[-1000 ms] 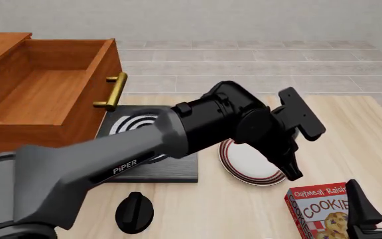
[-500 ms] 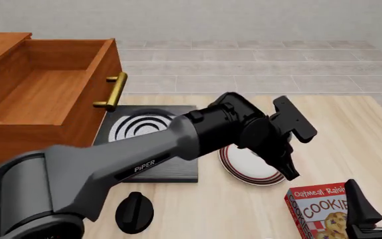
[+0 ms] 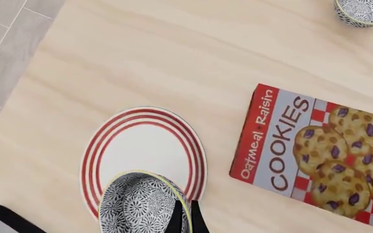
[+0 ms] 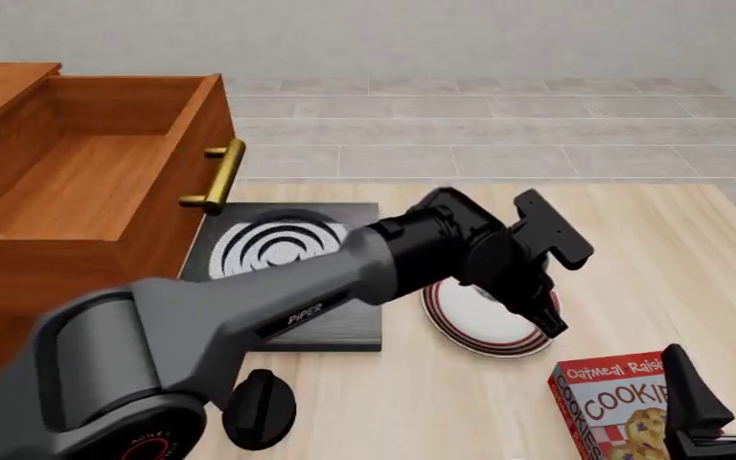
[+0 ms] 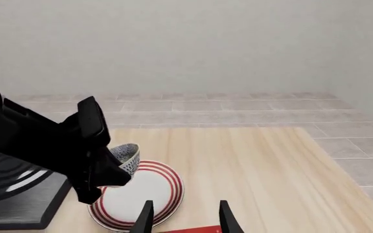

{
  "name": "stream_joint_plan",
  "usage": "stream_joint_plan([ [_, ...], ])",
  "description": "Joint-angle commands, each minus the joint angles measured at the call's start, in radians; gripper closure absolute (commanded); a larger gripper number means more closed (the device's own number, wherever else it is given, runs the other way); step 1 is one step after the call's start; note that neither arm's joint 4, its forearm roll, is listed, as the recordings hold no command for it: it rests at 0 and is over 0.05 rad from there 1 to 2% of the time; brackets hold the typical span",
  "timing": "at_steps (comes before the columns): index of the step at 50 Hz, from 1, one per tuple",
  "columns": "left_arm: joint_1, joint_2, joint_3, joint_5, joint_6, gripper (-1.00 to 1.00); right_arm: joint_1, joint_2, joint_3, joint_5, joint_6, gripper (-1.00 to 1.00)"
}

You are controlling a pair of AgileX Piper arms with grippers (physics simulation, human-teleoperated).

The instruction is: Pick the akita bowl in the top layer of the wooden cabinet and place it on the plate.

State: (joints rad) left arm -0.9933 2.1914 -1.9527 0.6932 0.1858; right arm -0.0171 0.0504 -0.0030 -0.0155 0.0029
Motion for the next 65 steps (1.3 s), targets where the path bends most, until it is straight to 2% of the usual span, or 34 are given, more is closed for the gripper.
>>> stream_joint_plan([
  [1,0.007,0.031,-0.013,-0.025,-0.022,1.00,-0.001,0.010,0.000,-0.006,-0.001,-1.00],
  [8,0.017,0.058,-0.026,-0.032,-0.032,1.00,-0.001,0.023,0.000,-0.018,-0.001,-1.00],
  [23,0.017,0.078,0.011,-0.087,-0.079,1.00,-0.003,0.069,0.001,-0.059,-0.001,-1.00],
  [32,0.018,0.123,-0.026,-0.093,-0.108,1.00,-0.004,0.092,0.001,-0.079,-0.001,-1.00],
  [42,0.028,0.155,-0.052,-0.096,-0.107,1.00,-0.006,0.123,0.001,-0.108,-0.002,-1.00],
  [65,0.049,0.201,-0.071,-0.132,-0.123,1.00,-0.006,0.100,0.001,-0.080,-0.003,-1.00],
])
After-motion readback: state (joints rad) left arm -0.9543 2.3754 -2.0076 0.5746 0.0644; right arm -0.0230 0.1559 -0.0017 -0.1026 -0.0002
